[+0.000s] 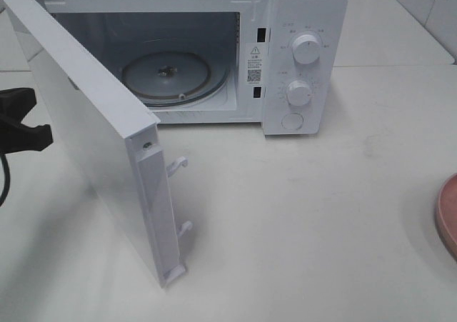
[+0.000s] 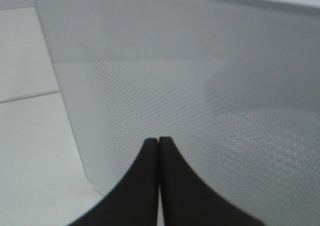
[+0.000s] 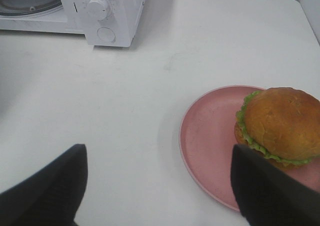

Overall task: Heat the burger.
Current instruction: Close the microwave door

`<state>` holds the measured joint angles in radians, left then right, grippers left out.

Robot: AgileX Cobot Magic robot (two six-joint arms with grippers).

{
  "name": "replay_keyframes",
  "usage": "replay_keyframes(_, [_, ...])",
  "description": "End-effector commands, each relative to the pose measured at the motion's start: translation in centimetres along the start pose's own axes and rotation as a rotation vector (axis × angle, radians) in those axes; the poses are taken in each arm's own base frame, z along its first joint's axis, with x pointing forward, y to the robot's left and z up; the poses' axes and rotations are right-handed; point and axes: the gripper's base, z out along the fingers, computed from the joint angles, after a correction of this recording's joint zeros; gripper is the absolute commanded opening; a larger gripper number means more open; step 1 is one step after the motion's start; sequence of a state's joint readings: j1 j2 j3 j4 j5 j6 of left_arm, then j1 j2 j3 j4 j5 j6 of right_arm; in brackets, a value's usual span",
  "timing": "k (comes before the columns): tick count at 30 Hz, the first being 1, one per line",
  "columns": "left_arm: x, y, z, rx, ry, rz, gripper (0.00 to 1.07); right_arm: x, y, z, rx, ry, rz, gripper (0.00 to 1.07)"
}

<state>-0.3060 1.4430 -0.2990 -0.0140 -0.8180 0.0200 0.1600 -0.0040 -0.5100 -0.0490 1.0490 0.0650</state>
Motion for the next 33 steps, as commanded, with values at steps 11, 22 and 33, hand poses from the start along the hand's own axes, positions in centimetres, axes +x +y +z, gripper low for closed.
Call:
replay_keyframes(11, [-1.8,-3.8,4.3,0.012,-0.051,0.004,0.0,0.2,0.0,-0.2,0.003,-0.033,-0.008,0.76])
replay_keyframes(22, [-3.0,-7.3,8.0,0.017,-0.073,0.004,0.0,0.2,0.0,-0.2,0.003,-0.033,-0.008,0.76])
replay_keyframes(33, [-4.3,-9.5,11.5,-0.007,-0.092,-0.045,0.0,0.2,0.0,-0.2,0.003,-0.033,-0.008,0.76])
